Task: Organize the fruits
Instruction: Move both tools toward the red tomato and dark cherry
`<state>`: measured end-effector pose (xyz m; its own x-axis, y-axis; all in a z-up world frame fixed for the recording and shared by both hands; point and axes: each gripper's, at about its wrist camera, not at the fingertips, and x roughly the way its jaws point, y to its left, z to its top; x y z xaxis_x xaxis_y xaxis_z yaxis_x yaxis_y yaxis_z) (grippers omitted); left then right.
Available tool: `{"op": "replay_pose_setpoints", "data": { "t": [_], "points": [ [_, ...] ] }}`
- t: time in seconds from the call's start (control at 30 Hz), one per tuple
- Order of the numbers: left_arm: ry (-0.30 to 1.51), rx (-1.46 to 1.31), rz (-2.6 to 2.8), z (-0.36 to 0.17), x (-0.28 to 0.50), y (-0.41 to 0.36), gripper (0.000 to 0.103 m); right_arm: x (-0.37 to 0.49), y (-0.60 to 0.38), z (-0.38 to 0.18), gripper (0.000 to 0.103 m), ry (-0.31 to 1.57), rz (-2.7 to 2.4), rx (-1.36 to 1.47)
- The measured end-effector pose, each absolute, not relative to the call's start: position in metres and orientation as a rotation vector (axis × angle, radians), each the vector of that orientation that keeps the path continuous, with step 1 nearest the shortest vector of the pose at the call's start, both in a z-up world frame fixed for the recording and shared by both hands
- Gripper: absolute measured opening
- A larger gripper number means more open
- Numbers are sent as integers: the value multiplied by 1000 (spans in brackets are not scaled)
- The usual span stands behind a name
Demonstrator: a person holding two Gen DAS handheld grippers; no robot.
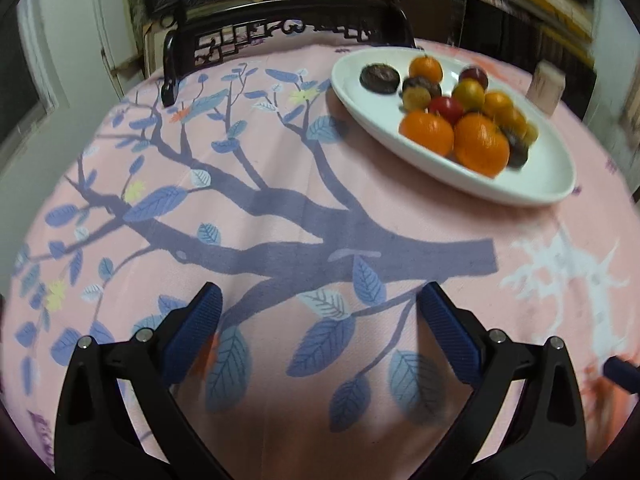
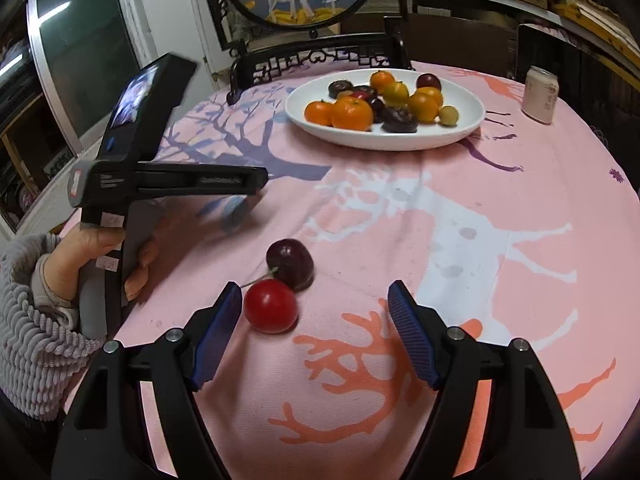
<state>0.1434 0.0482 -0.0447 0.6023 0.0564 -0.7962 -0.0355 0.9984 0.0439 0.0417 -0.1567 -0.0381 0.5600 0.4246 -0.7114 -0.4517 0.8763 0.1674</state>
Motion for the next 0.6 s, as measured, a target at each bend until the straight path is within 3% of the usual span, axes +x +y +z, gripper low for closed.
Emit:
{"op": "replay_pose_setpoints", "data": {
  "t": [0.53, 0.6],
  "points": [
    [925, 14, 44, -45, 143, 50, 101, 47, -149, -49, 76, 915, 516, -96],
    [925, 13, 44, -45, 143, 50, 101, 46, -151, -46, 85, 883, 484, -144]
  ]
}}
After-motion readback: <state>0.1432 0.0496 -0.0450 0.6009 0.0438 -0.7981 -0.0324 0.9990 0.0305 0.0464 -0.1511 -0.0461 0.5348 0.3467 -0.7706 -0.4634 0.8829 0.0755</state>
